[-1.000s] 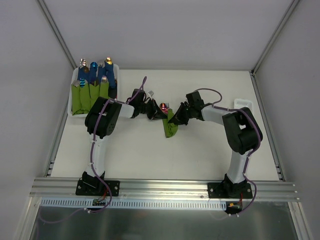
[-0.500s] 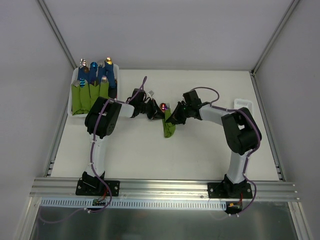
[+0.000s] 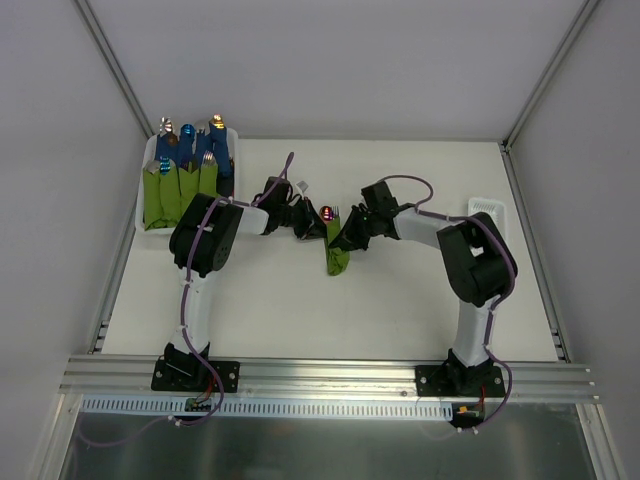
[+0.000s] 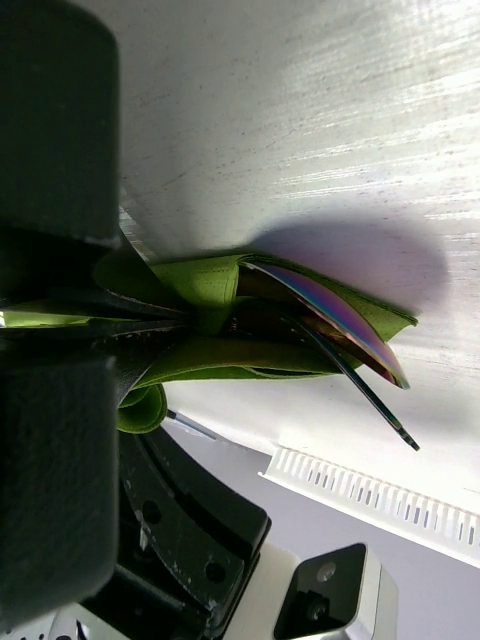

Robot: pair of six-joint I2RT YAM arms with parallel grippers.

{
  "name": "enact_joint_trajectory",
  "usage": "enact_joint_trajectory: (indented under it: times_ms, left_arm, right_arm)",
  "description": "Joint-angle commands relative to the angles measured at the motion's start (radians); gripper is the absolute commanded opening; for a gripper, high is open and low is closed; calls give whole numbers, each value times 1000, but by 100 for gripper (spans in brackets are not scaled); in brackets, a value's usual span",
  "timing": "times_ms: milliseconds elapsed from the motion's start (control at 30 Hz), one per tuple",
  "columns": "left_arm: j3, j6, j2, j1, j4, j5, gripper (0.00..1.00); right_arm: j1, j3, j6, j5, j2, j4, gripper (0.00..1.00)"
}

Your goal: Place the utensils on the paper napkin and roll it up

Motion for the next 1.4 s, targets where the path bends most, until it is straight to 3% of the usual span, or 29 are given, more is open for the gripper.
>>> enact_joint_trajectory:
  times_ms: [0,133,433,700,1000,1367]
  left_arm:
    - [-4,50,5,-3,-102,-108,0]
    - [-2,50,7,-3,-105,-107,0]
    - [6,46,-4,0,-110,-110,0]
    - [-4,59,-101,27,-123,-131,1]
    - [79,202,-211,66,-251,-177,7]
    - [217,280,-105,12,-346,-56,2]
  right_arm:
    - [24,28,-13,-27,15,-17,0]
    - [29,22,-10,-39,27,-8,4]
    - [27,-30,89,-128,64,132,37]
    - [29,-58,105,-136,76,152,51]
    - [27,-53,90,-116,87,135,57]
    - [27,-24,51,-119,96,95,60]
